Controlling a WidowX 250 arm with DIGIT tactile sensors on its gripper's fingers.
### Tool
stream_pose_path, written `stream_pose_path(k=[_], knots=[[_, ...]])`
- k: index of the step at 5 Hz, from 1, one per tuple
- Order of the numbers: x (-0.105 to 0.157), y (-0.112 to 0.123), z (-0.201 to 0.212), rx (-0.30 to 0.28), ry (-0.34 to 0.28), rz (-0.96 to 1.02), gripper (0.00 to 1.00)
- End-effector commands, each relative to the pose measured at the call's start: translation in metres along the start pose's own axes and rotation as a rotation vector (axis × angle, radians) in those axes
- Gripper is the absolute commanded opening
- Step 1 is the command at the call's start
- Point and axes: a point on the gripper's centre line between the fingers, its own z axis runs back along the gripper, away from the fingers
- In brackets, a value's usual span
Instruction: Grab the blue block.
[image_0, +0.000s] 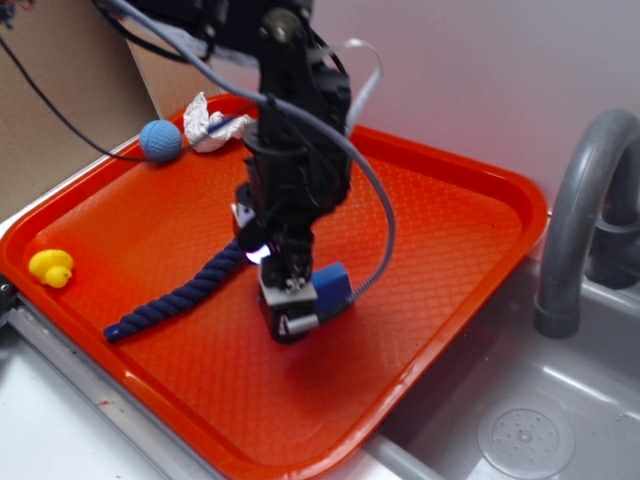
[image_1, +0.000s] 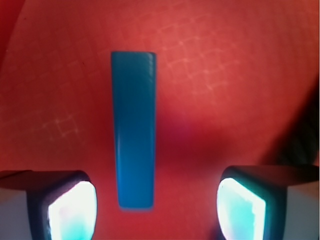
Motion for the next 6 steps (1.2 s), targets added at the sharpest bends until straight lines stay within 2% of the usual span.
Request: stream_pose_path(k=[1,2,3,4,5,6], knots=[[0.002,-0.020,-0.002,0.052,0.009,-0.030,0.00],[-0.005,-0.015,0.008,0.044,-0.019,0.026,0.00],[-0.024,0.000,0.043,0.043,-0.105,0.118,0.00],[-0.053,0.029,0.085,-0.009,-0.174,0.256,0.00],[-0.095,0.063,0.119,-0.054,-0.273,0.466,0.00],[-0.135,0.097,0.132,-0.087,-0.331,0.648,0.00]])
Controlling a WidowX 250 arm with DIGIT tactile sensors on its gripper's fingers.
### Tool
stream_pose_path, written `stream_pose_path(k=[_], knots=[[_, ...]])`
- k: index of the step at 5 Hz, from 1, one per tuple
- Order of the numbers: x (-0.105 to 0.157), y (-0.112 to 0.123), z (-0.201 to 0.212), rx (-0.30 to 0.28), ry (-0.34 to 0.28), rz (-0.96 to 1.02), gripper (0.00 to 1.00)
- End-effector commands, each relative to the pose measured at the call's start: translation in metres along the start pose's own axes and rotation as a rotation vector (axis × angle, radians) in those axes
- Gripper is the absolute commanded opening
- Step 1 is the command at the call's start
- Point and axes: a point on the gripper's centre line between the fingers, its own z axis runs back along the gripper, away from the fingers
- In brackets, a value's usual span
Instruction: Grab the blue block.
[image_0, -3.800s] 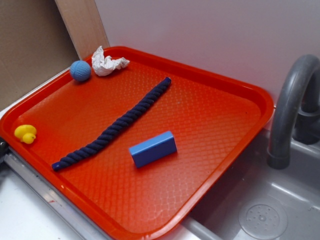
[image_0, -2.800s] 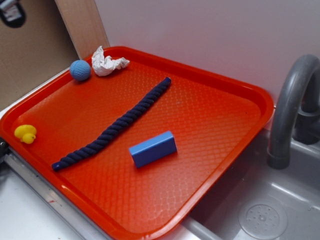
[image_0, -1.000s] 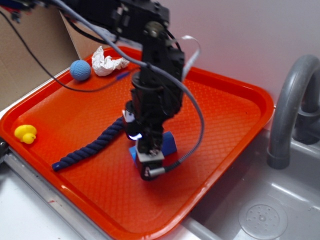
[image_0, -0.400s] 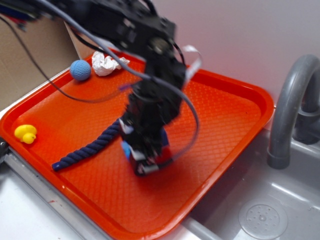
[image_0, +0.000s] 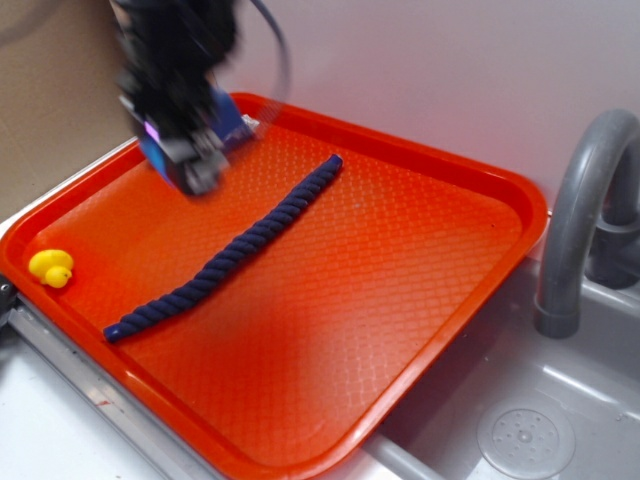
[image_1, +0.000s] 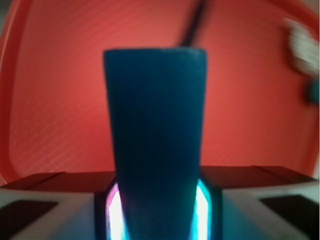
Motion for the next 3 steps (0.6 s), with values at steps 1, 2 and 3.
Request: stream_pose_path(k=[1,2,3], knots=[[-0.044,0.081,0.047,-0.048,-0.143,0.348,0.00],[-0.052,0.102,0.057,-0.037,-0.194,0.426,0.00],[-0.047,0.103,0.051,-0.052,-0.175,0.387,0.00]])
